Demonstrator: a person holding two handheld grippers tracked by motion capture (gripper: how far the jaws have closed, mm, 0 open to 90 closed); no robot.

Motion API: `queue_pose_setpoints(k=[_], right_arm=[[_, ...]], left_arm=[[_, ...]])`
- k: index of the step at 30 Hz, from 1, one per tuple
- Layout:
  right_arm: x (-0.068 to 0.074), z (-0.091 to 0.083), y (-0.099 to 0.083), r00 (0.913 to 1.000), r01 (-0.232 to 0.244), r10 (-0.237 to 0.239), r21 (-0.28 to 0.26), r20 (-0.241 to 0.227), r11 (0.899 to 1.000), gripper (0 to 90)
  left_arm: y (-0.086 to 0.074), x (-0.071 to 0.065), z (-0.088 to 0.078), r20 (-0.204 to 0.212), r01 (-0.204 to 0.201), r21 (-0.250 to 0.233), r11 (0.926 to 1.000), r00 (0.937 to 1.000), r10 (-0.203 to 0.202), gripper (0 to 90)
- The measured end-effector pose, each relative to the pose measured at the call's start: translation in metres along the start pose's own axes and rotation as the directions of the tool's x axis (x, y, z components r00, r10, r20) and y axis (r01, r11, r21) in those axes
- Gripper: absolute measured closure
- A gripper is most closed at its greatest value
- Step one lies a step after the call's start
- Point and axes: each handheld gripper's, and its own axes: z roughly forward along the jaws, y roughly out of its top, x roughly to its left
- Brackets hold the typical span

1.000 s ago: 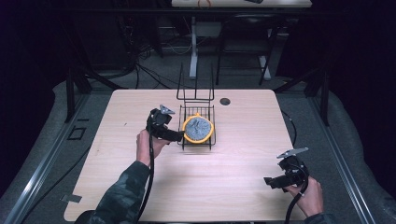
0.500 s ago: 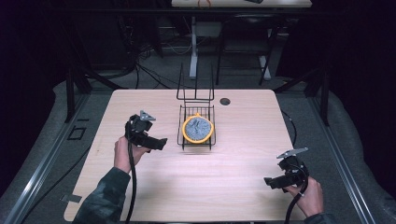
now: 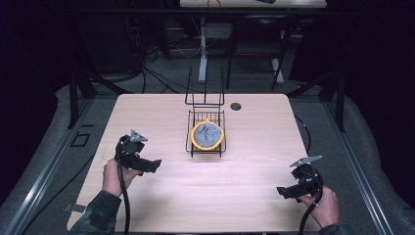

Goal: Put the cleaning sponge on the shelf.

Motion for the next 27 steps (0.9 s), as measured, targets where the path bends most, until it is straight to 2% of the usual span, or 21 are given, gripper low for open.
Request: queue_pose_setpoints(k=[7,11,14,23,27], right_arm=[[0.0,-0.001,0.0,1.0,0.002,-0.002,0.006,0.003,1.0,3.3],[0.0,-0.001,-0.001,0.9999,0.008,-0.008,0.008,0.007,1.0,3.4],[0.0,-0.001,-0.001,0.9999,0.009,-0.009,0.005,0.009,1.0,3.5],[-0.001,0.001,-0.001,0.9998,0.02,-0.021,0.01,0.009,1.0,3.5],[-0.002,0.001,-0.002,0.9999,0.01,-0.01,0.006,0.005,1.0,3.5]], left_arm=[[-0.037,0.007,0.0,-0.004,0.035,0.063,0.9974,0.9994,-0.034,0.2],[-0.051,0.012,-0.003,-0.021,0.065,0.054,0.9964,0.9977,-0.064,0.2],[-0.061,0.014,-0.001,-0.03,0.072,0.072,0.9949,0.9971,-0.07,0.2],[-0.062,0.019,0.009,0.001,0.081,0.085,0.9931,0.9967,-0.081,0.2],[-0.061,0.019,0.01,0.004,0.068,0.085,0.994,0.9976,-0.069,0.2]])
